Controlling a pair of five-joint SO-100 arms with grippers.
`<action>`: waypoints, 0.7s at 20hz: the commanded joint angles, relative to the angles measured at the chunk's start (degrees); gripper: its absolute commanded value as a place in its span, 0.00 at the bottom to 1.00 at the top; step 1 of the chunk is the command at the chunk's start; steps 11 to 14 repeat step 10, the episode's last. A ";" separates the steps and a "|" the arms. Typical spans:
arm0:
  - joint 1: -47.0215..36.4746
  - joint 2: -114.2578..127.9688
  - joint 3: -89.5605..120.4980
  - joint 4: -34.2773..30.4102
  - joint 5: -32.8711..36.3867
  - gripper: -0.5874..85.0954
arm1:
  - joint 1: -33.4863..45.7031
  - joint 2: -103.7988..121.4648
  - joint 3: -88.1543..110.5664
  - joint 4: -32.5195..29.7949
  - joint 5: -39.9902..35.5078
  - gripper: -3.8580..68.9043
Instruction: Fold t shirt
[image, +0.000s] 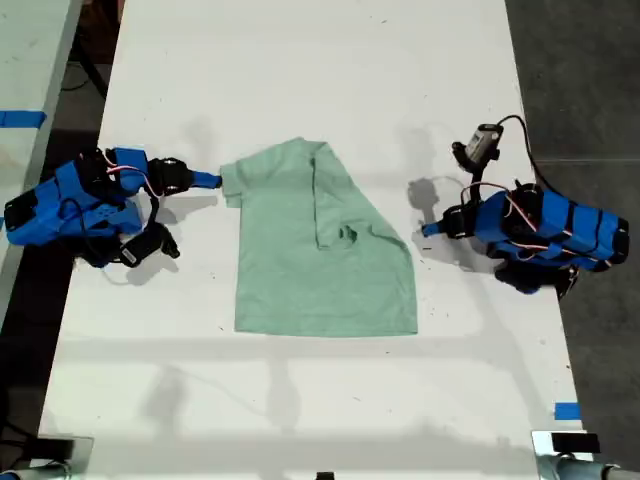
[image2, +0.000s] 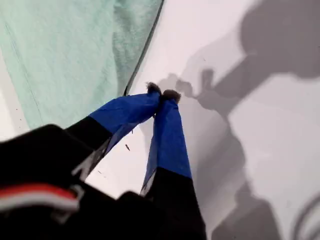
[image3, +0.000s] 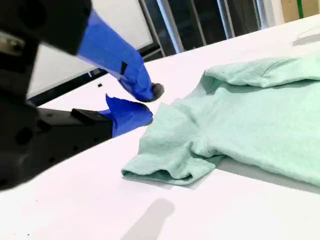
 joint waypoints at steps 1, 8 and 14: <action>-0.62 -0.09 2.11 0.26 0.35 0.04 | 0.26 0.70 3.08 0.09 0.62 0.07; 2.11 0.00 2.11 0.18 -1.41 0.05 | 0.53 0.70 3.08 0.18 0.53 0.07; 1.41 0.26 2.11 0.00 -12.30 0.05 | 0.35 0.70 3.08 0.18 0.53 0.07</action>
